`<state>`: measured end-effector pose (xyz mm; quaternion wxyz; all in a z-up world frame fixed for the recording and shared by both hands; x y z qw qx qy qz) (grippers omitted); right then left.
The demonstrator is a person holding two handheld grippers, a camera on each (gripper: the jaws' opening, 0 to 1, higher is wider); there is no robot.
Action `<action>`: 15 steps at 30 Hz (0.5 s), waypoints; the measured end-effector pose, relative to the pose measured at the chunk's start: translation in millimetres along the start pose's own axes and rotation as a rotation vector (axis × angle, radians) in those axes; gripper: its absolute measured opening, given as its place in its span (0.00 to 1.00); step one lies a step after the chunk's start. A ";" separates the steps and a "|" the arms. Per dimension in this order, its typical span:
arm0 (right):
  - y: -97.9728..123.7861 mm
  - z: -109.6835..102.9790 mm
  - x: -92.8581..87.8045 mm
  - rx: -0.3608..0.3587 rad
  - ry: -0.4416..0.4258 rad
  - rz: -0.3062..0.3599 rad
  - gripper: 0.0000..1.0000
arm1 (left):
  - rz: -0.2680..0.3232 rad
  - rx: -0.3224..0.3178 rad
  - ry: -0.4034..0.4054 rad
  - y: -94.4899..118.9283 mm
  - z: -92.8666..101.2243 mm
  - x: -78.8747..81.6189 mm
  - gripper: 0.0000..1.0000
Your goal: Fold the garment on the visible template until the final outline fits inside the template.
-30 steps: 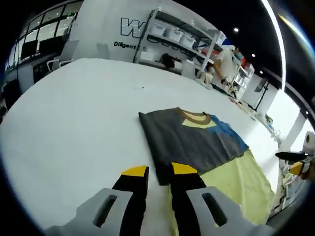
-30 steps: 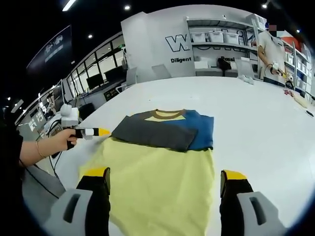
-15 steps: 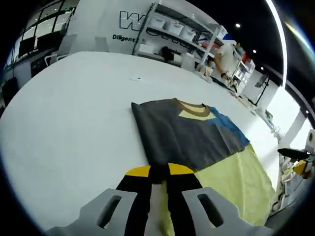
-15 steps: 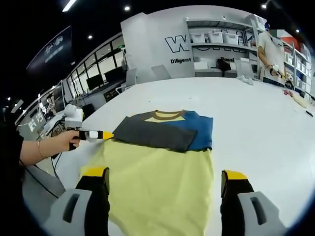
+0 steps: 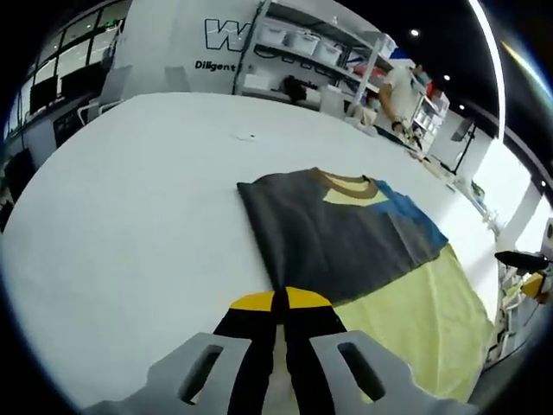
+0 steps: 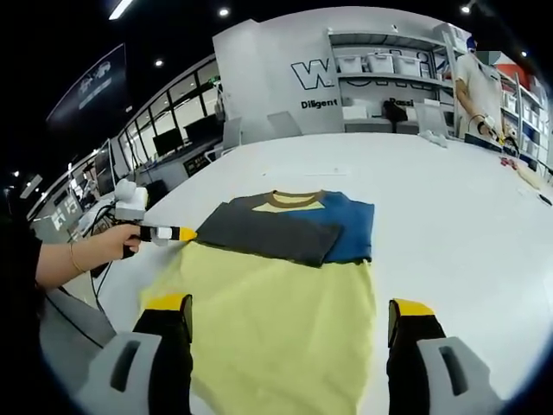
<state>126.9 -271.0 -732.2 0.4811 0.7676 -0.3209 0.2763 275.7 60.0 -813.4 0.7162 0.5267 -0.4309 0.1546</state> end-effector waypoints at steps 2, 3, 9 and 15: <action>-1.2 -1.4 -0.2 0.005 0.003 -0.003 0.92 | -0.001 0.006 0.014 -0.9 -4.7 -0.3 0.00; -1.6 -1.7 -0.5 0.005 0.003 -0.004 0.92 | -0.005 0.008 0.016 -1.4 -6.6 -0.9 0.00; -4.7 -3.6 -2.5 0.018 0.004 -0.012 0.92 | -0.017 0.046 0.012 5.2 -20.8 -0.7 0.00; -8.2 -7.3 -4.9 0.034 0.004 -0.023 0.92 | -0.015 0.070 -0.021 12.5 -40.7 2.4 0.00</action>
Point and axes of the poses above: the point that each gripper's makers call its tool centre point, and the gripper's own axes: y roughly backward along the fingers, z roughly to its right, x roughly out of its top, the point moved 8 cm from there along y, roughly backward along the fingers, and after that the axes turned 14 degrees about -y, right-handed, at the moved point
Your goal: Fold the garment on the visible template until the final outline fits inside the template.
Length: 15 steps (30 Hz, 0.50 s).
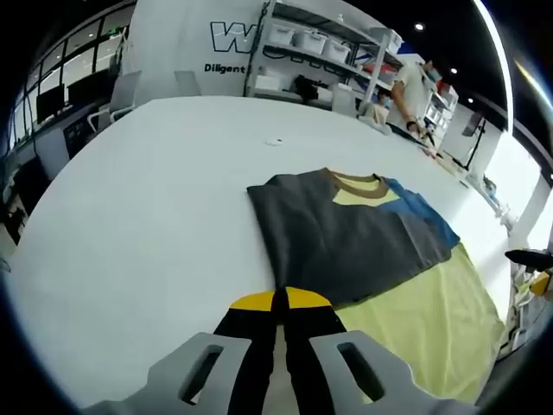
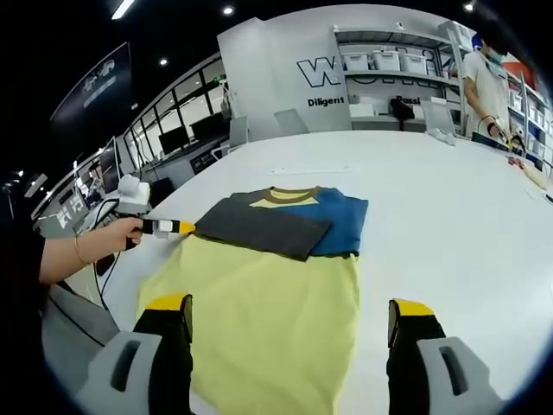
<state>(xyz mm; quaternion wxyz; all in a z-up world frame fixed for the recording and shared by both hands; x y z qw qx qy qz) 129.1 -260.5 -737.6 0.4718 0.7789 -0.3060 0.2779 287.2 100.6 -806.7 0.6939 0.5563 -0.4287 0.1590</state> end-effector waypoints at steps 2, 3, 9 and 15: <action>-1.4 -1.6 -0.7 0.006 -0.001 -0.003 0.92 | 0.002 0.008 -0.003 2.9 -6.6 0.8 0.00; -1.8 -2.1 -0.8 0.007 -0.001 -0.002 0.92 | 0.003 0.010 -0.007 3.8 -8.7 0.9 0.00; -5.8 -7.0 -1.6 0.018 0.001 -0.009 0.92 | -0.007 0.042 -0.002 11.7 -27.3 -1.0 0.00; -7.4 -8.8 -3.3 0.022 0.001 -0.017 0.92 | -0.012 0.067 0.005 16.2 -40.6 -2.4 0.00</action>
Point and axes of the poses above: the point that each gripper's makers call its tool centre point, and the gripper's own axes: y roughly backward along the fingers, z roughly to its right, x roughly out of its top, the point moved 8 cm from there along y, roughly backward along the fingers, and after that the axes turned 14 degrees about -y, right-handed, at the moved point
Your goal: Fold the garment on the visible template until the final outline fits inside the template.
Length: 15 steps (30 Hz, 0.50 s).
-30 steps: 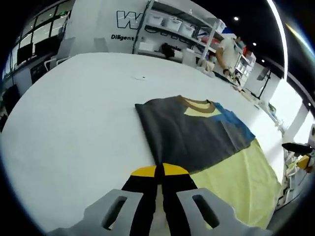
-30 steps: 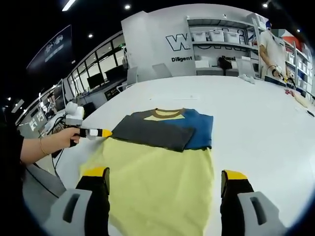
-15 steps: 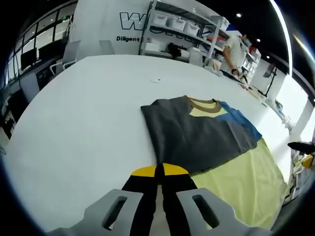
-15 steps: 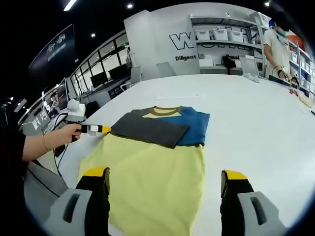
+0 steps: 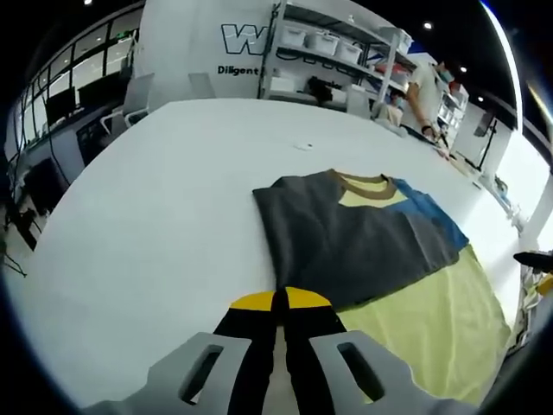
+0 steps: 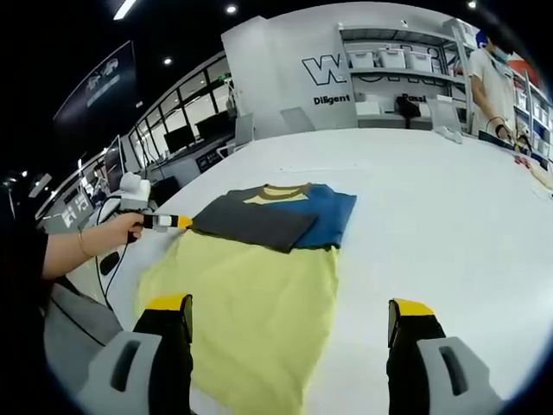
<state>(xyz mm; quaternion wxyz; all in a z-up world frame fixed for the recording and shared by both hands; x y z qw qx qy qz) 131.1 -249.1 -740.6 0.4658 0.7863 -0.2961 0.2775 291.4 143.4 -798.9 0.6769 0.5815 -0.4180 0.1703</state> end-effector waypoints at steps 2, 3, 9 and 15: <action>0.1 -1.0 -0.2 0.000 0.000 -0.003 0.92 | -0.004 0.009 -0.007 1.4 -4.4 -1.2 0.00; 0.3 -1.5 -0.1 0.001 0.000 -0.003 0.92 | -0.004 0.012 -0.007 1.8 -5.4 -1.4 0.00; 1.1 -3.2 -0.9 0.001 0.004 -0.006 0.92 | -0.015 0.043 0.000 7.8 -19.3 -6.2 0.01; 0.9 -6.3 -2.2 0.008 0.007 -0.010 0.92 | 0.027 0.027 -0.038 13.6 -18.0 -1.1 0.04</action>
Point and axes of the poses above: the point that each gripper's makers call its tool centre point, and the gripper's own axes: y roughly backward along the fingers, z roughly to its right, x roughly out of its top, the point moved 8 cm from there along y, roughly backward along the fingers, and after that the axes turned 14 degrees about -y, right-handed, at the moved point
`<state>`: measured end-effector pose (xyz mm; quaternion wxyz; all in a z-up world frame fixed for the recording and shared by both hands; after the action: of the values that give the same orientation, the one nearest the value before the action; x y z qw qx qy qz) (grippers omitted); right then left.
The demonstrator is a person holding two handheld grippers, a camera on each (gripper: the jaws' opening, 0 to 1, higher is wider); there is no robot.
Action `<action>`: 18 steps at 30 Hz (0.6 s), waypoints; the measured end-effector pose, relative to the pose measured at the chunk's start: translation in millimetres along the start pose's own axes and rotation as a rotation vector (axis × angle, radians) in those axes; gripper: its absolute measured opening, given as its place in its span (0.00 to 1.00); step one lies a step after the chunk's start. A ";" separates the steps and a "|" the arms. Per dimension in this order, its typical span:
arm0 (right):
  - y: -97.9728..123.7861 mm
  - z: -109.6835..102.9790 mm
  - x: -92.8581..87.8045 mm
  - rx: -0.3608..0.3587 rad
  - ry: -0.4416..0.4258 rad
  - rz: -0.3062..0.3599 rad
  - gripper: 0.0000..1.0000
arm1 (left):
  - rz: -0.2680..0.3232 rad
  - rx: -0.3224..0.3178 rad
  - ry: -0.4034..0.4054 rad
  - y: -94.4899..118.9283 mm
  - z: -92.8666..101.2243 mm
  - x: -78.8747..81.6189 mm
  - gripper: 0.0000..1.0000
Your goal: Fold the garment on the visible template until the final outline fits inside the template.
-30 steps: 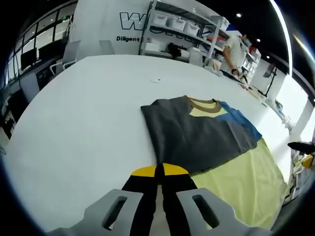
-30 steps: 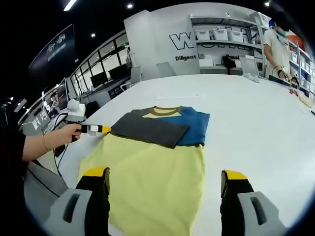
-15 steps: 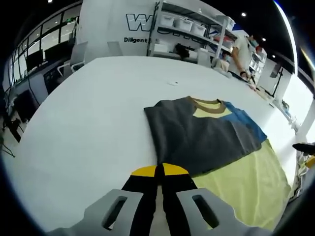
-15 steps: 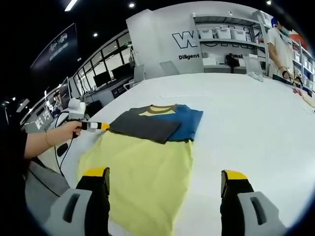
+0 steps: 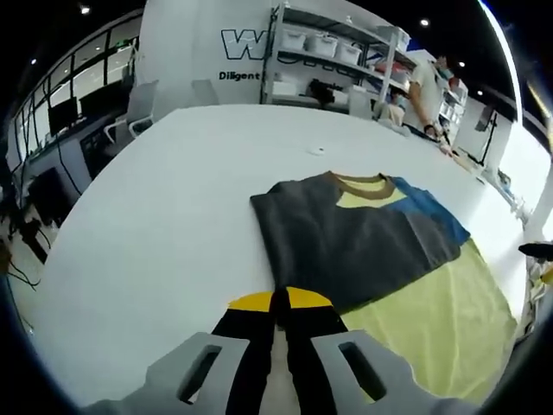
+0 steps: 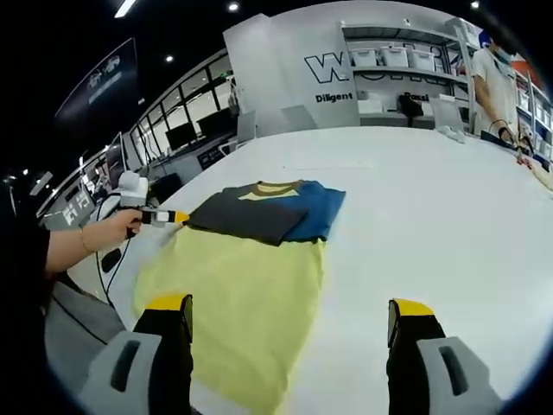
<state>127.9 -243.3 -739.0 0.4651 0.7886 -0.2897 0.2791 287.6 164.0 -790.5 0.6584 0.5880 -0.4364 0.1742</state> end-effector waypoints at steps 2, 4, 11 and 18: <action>0.0 -1.6 0.7 0.007 -0.007 0.009 0.92 | 0.019 -0.012 -0.007 5.8 0.5 3.0 0.09; -0.2 -3.7 2.0 0.019 -0.021 0.024 0.93 | 0.027 -0.013 -0.011 10.6 1.4 4.7 0.15; 1.1 -11.4 3.1 0.043 -0.031 0.031 0.96 | 0.065 -0.072 -0.069 35.6 13.3 4.4 0.37; 2.1 -17.8 -5.9 0.049 -0.020 -0.016 0.99 | 0.063 -0.130 -0.129 62.6 20.2 -0.2 0.58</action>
<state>119.4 -227.1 -734.6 0.4450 0.8048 -0.2812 0.2743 233.6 160.9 -753.2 0.6598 0.5401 -0.5065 0.1280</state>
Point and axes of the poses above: the point that each gripper's makers call its tool centre point, and the gripper's own axes: y roughly backward along the fingers, z roughly to its right, x roughly out of its top, the point moved 8 cm from there along y, roughly backward along the fingers, and after that the axes turned 14 degrees about -y, right-handed, at the moved point
